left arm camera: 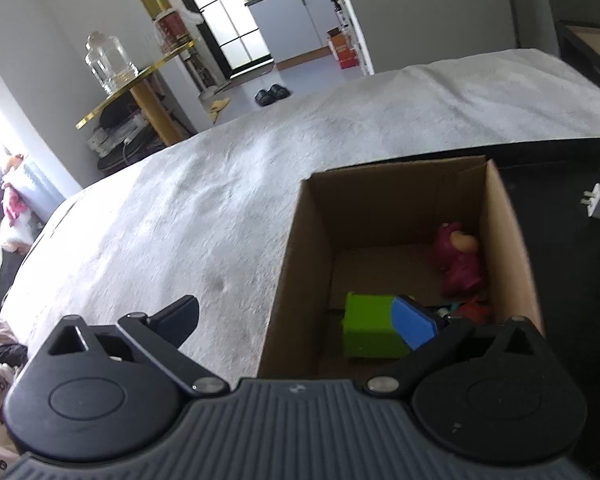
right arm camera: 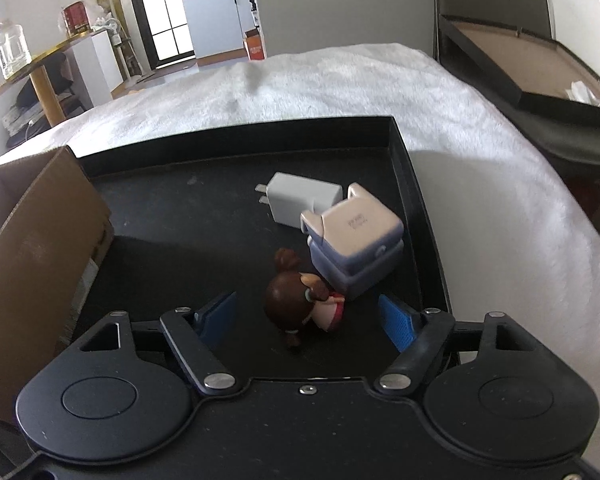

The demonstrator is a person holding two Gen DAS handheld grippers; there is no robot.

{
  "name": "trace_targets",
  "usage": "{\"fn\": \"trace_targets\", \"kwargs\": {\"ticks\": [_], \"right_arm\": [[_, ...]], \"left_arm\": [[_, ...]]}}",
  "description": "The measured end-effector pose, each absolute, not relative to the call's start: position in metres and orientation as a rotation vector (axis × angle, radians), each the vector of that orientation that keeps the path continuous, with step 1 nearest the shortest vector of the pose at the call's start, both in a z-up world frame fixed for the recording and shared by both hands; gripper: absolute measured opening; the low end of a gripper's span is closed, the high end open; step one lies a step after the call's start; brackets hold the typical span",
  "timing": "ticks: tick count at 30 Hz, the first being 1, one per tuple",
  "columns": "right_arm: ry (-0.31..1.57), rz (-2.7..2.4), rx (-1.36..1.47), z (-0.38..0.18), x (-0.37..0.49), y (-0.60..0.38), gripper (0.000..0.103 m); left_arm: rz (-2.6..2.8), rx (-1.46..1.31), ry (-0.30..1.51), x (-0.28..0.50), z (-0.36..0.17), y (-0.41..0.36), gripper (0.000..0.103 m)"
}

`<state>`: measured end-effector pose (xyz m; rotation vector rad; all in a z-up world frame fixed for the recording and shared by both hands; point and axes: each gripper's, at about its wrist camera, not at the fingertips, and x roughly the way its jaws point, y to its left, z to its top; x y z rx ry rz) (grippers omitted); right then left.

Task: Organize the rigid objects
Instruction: 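Close the right gripper on the brown monkey figure, then carry the monkey figure with the right gripper into the box and release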

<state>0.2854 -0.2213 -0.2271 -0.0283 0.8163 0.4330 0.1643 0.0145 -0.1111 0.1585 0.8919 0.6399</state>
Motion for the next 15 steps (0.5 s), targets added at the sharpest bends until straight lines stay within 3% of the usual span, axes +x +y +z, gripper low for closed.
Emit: {"fn": "trace_targets", "kwargs": {"ticks": [5,6,8,15], "right_arm": [[0.820,0.422,-0.039,-0.232,0.290,-0.220,0.067],[0.811,0.421,-0.050,-0.232,0.291,-0.218,0.063],[0.801,0.427,-0.078,-0.230,0.291,-0.214,0.044],[0.801,0.451,-0.091,-0.220,0.285,-0.215,0.044]], "left_arm": [[0.624,0.174,0.898,0.168,-0.112,0.010,0.102],[0.617,0.178,0.895,0.169,-0.112,0.008,0.102],[0.613,0.176,0.894,0.170,-0.112,0.008,0.102],[0.617,0.145,0.884,0.166,-0.111,0.010,0.102]]}}
